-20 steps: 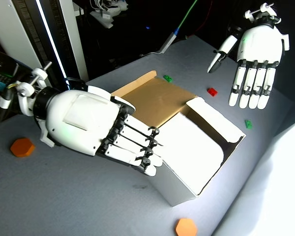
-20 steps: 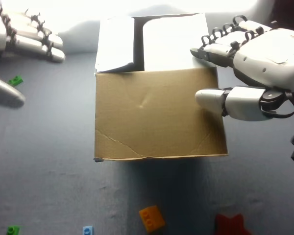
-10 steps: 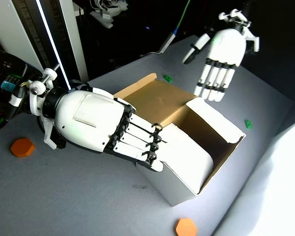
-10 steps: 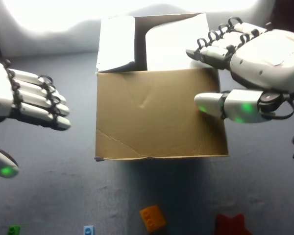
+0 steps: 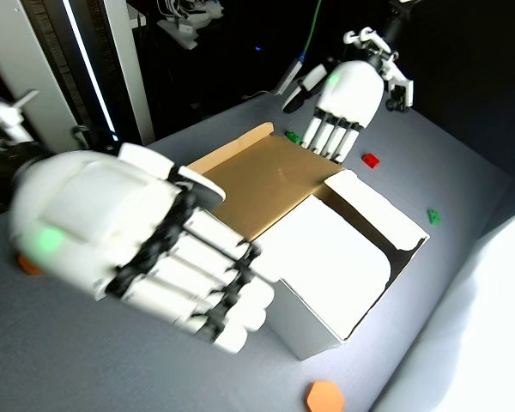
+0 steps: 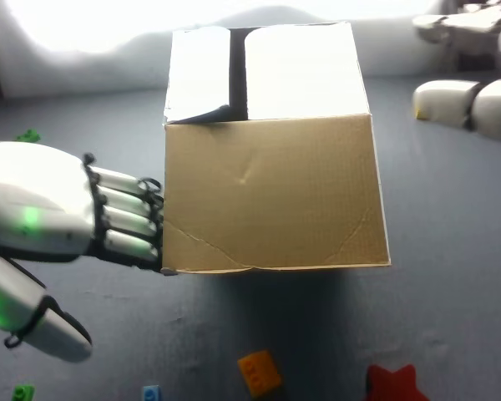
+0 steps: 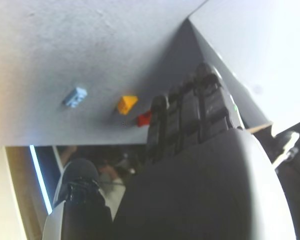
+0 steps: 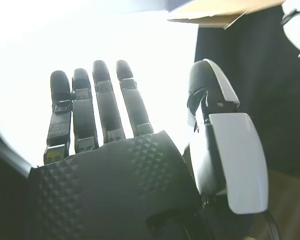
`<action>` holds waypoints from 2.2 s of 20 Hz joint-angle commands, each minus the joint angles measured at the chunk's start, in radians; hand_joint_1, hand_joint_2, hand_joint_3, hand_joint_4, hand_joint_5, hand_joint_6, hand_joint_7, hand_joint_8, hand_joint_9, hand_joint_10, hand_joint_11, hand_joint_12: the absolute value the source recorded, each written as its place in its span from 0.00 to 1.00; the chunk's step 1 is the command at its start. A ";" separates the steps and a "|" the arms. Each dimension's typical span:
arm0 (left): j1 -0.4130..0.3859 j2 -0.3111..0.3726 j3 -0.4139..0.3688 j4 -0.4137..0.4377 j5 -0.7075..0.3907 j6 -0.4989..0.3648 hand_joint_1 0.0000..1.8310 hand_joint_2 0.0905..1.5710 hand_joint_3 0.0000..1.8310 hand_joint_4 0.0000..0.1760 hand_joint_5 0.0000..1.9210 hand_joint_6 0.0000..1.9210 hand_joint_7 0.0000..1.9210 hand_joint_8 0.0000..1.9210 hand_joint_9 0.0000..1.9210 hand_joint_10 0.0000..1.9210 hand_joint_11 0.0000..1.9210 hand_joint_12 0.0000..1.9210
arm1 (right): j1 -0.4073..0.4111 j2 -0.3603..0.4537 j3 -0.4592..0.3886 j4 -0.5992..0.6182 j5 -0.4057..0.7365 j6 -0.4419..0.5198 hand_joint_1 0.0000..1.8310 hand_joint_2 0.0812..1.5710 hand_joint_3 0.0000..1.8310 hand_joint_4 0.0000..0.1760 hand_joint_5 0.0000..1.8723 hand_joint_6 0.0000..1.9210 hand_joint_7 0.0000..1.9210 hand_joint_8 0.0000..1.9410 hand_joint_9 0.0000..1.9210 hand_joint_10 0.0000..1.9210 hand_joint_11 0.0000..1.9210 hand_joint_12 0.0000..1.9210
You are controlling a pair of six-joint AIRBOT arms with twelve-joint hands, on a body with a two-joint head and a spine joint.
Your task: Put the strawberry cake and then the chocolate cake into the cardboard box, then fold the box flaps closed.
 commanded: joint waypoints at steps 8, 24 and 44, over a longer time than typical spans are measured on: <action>-0.022 0.000 -0.095 -0.105 -0.018 0.010 0.00 0.72 0.00 0.00 0.12 0.01 0.06 0.00 0.04 0.00 0.00 0.16 | 0.036 0.126 -0.023 0.064 0.069 -0.013 0.00 0.81 0.00 0.00 0.12 0.00 0.13 0.00 0.11 0.00 0.00 0.30; -0.240 0.024 0.047 -0.140 -0.100 -0.101 0.00 0.73 0.00 0.00 0.12 0.00 0.08 0.00 0.05 0.00 0.00 0.18 | 0.042 0.125 -0.021 0.064 0.099 0.044 0.00 0.82 0.00 0.00 0.14 0.00 0.15 0.00 0.13 0.00 0.00 0.32; -0.347 -0.359 0.560 -0.116 -0.105 -0.078 0.00 0.73 0.00 0.00 0.13 0.00 0.12 0.00 0.10 0.00 0.00 0.23 | 0.040 0.120 -0.018 0.063 0.089 0.044 0.00 0.82 0.00 0.00 0.12 0.00 0.12 0.00 0.09 0.00 0.00 0.31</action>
